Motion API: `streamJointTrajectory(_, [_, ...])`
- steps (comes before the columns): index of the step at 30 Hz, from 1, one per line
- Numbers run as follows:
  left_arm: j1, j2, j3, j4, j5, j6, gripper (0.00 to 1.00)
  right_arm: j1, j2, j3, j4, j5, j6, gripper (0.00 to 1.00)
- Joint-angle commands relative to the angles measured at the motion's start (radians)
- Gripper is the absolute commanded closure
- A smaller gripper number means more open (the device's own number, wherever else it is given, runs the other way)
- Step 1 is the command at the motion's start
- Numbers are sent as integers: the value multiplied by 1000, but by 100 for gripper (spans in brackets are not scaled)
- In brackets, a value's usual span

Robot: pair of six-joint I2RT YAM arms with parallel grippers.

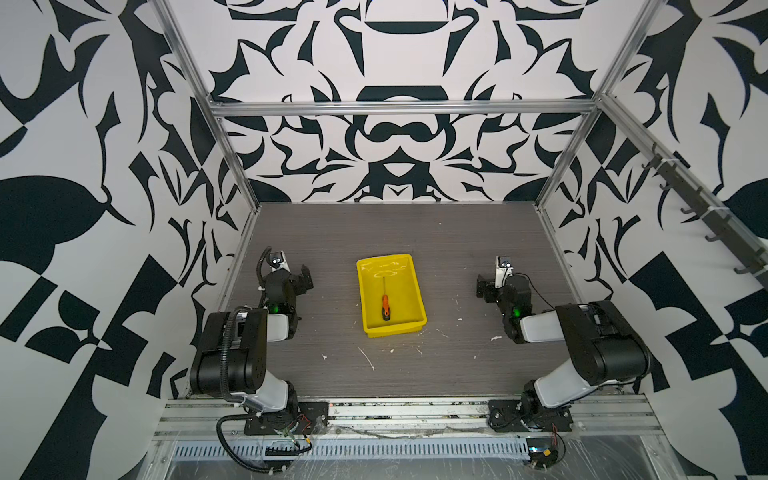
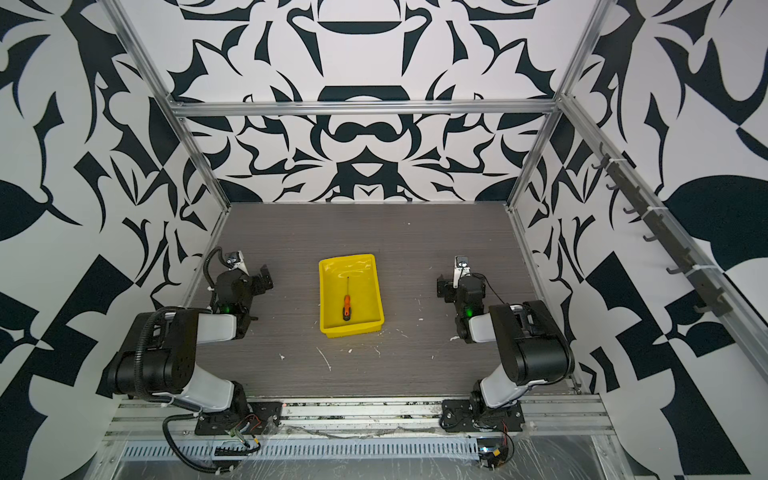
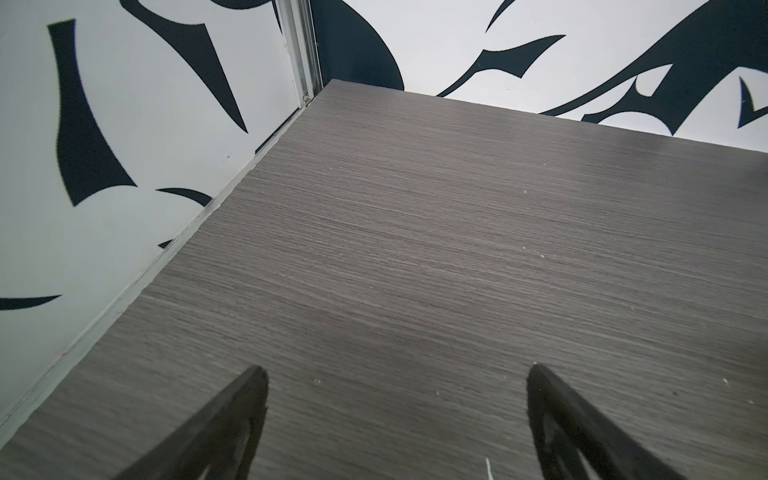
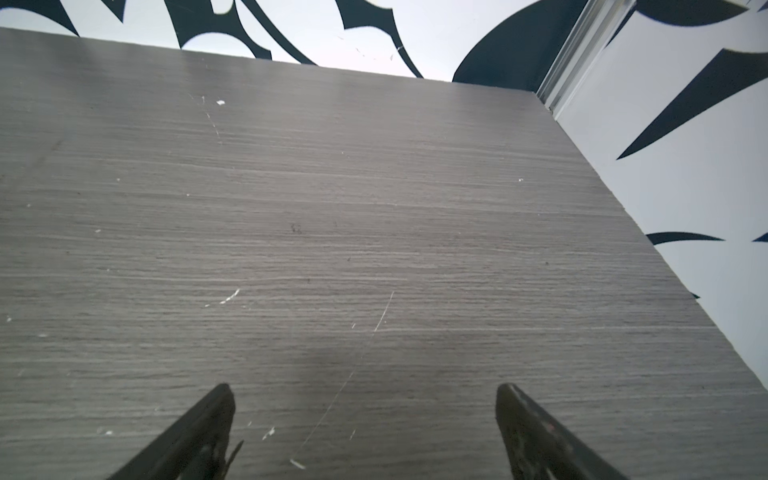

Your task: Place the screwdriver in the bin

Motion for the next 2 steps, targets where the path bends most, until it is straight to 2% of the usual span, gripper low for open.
streamJointTrajectory(1, [4,12,-10,36,6,-2,1,-4,-14,25,10,13,14,0])
streamJointTrajectory(2, [4,12,-11,36,6,-3,1,-4,-17,20,15,16,11,0])
